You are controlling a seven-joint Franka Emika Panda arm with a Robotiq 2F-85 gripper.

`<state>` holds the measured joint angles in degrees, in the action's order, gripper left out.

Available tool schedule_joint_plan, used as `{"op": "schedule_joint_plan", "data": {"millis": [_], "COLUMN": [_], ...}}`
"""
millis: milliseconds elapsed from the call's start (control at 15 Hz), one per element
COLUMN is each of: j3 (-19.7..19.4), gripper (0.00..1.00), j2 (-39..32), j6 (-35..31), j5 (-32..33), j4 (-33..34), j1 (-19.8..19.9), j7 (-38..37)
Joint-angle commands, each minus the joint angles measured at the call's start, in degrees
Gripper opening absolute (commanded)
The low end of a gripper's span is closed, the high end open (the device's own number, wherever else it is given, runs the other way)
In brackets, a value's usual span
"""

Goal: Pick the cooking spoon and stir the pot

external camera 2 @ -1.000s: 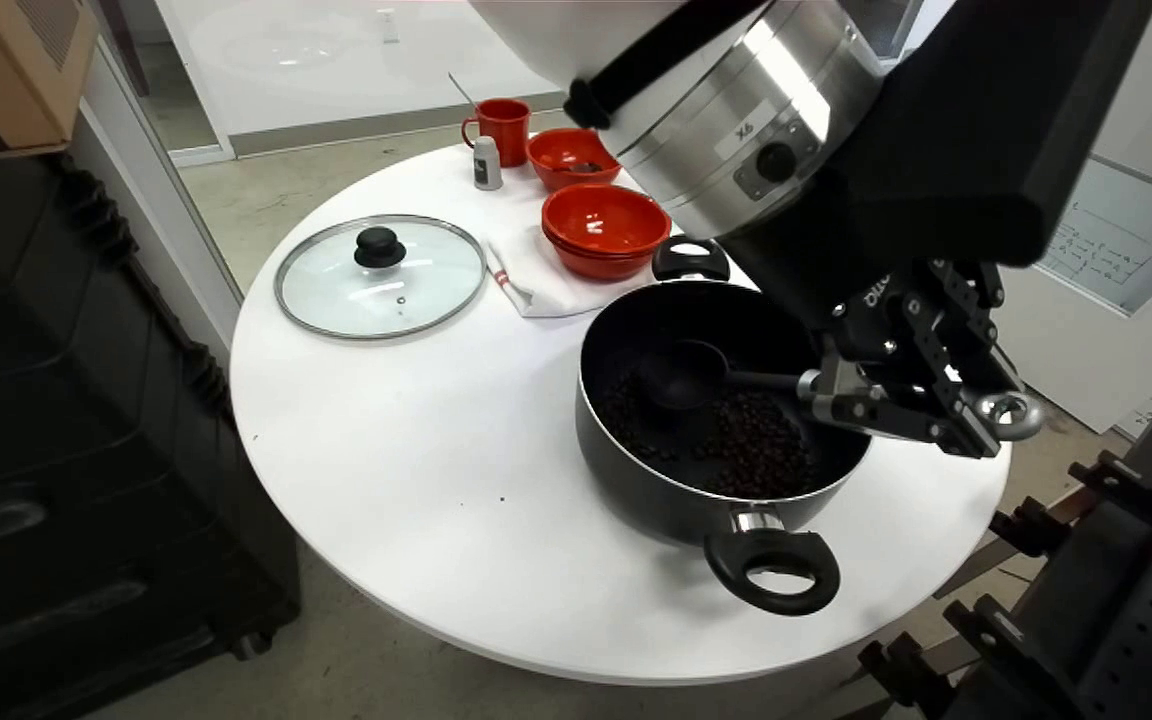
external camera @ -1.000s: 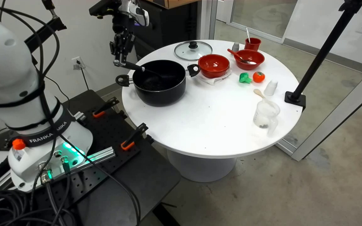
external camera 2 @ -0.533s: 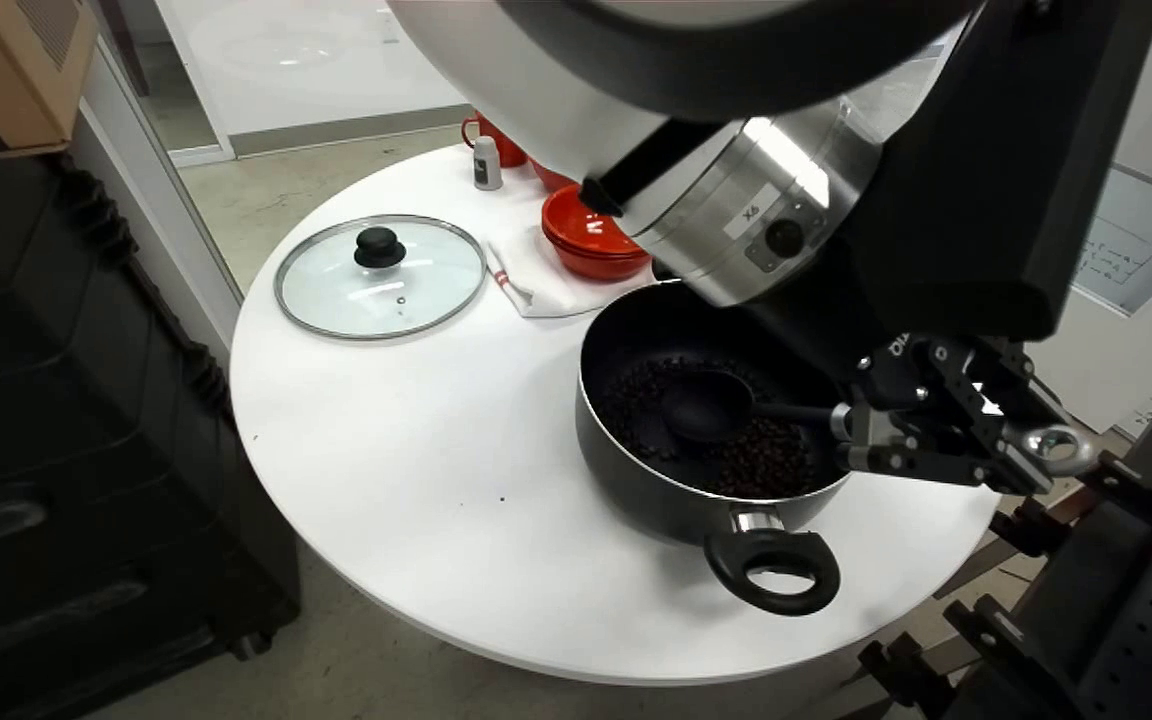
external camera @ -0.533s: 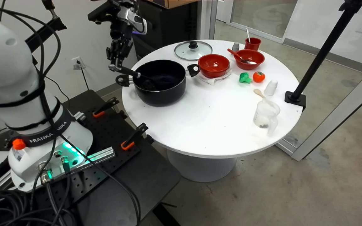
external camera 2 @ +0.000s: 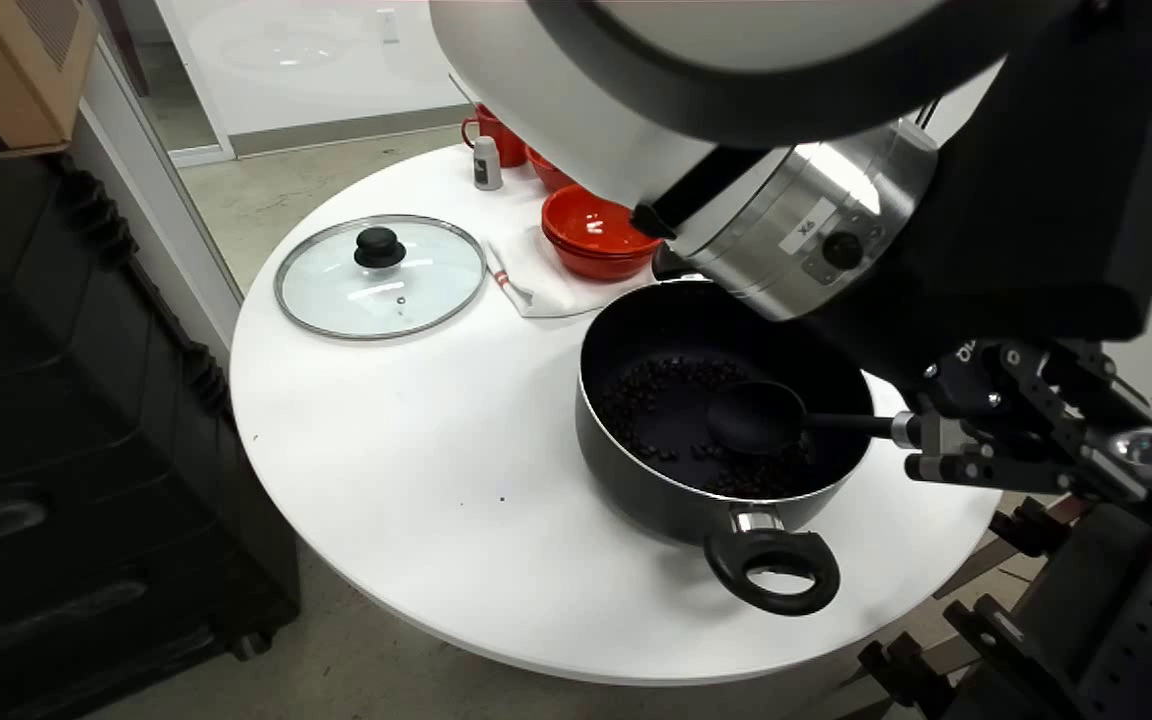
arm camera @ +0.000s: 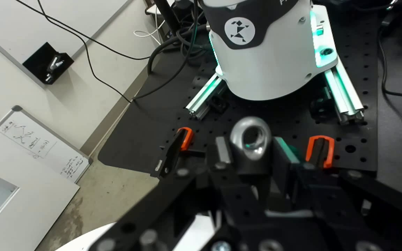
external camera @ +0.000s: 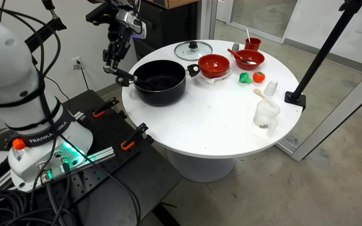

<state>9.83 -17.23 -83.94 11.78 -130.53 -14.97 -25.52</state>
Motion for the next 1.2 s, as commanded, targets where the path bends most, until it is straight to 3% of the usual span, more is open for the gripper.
{"op": "schedule_joint_plan", "data": {"millis": [0, 533, 1133], "j3": [-1.4, -4.4, -2.4], "gripper": [0.08, 0.08, 0.08], "j2": [2.4, 0.1, -3.4], "j6": [1.2, -1.5, -3.1], "j5": [-1.1, -0.1, 0.4], "j4": [-1.2, 1.3, 5.0], "j1": [1.3, 3.6, 0.0], "j7": [0.6, -1.2, -3.7]}}
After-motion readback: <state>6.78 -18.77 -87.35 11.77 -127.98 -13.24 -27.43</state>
